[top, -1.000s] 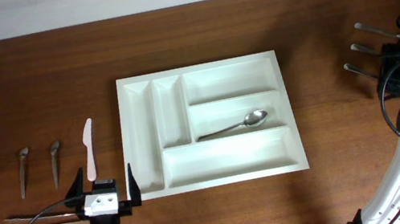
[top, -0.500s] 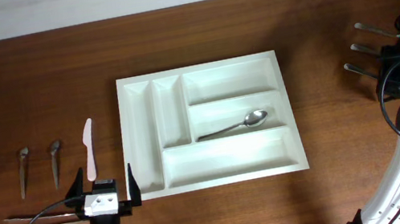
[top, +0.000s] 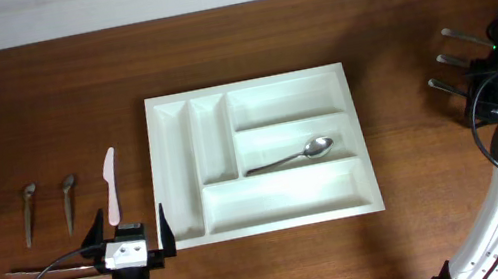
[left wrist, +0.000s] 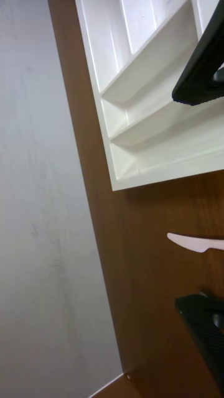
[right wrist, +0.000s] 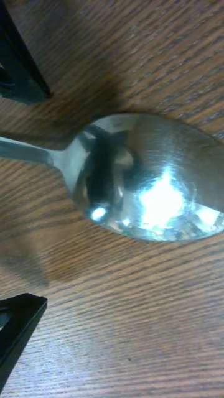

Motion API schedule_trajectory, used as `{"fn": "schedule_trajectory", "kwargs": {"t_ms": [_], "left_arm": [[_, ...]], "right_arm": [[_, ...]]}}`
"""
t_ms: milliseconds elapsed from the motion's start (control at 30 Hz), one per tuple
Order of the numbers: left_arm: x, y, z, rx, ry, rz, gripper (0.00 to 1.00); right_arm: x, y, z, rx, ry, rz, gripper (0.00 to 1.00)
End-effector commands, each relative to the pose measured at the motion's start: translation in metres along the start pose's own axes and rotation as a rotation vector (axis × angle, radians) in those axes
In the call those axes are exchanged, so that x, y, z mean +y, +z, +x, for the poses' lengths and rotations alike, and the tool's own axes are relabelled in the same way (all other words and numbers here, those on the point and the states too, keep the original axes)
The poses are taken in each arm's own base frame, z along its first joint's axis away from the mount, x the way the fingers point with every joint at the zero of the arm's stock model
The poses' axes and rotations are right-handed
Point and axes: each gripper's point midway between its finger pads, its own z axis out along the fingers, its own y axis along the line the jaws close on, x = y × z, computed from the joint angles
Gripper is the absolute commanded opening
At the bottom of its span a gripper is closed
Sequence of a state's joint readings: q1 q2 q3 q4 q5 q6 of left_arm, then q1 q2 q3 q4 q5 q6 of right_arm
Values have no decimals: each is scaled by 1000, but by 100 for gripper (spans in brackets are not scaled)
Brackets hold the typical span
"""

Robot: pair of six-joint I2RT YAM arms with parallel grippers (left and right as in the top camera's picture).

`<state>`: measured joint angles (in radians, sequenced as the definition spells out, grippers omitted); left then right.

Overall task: Pack container
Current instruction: 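Lower the right gripper onto another silver spoon and grasp it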

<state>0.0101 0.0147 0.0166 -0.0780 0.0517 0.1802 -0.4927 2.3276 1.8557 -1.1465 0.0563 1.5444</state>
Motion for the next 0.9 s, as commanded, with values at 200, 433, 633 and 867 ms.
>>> {"fn": "schedule_trajectory", "kwargs": {"t_ms": [200,433,633,867], "left_arm": [[2,0,2,1,16,-13,99],[2,0,2,1,16,-13,99],[2,0,2,1,16,-13,99],[2,0,2,1,16,-13,99]], "right_arm": [[-1,16,3,-25,-7,23,100],[5,16,2,-36,-7,-2,99],[7,17,2,-36,-6,-8,99],[3,20,2,-35,-8,6,99]]}}
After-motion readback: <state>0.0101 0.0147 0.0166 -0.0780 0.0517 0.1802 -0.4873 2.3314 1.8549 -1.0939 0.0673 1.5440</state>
